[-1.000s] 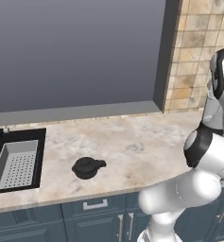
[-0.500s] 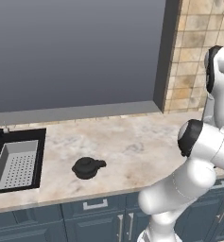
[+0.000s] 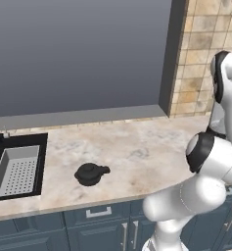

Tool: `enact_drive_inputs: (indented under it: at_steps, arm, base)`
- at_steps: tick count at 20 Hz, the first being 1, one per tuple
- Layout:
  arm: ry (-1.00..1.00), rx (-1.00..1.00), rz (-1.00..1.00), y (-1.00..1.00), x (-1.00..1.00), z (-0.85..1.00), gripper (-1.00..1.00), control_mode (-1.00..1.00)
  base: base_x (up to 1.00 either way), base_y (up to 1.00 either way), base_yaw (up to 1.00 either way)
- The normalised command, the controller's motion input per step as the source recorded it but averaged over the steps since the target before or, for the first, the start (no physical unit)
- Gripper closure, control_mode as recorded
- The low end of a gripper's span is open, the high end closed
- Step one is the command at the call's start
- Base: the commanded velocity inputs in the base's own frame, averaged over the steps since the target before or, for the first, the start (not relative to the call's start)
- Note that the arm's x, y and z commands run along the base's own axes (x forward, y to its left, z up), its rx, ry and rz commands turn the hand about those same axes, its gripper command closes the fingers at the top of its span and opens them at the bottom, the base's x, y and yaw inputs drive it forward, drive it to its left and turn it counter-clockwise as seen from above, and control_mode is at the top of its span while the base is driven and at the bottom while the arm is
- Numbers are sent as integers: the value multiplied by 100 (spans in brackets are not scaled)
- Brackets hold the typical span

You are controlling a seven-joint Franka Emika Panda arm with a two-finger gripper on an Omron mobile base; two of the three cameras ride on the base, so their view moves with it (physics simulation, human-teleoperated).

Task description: Grab the lime and lemon from the fridge, place them in the blender, close the lid, and turn on the blender to create a marinade.

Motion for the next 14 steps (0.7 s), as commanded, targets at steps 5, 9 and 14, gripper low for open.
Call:
enact_drive_inputs:
  at_steps: [5,9,14]
  arm:
    - [1,-2,11,47,-20,-54,100,-100]
    - [5,-1,11,15,-3,-33,-100,-100]
    - [0,0,10,0,-5,-2,-100,-100]
  base:
    - [0,0,0]
    - [0,0,0]
    - [0,0,0]
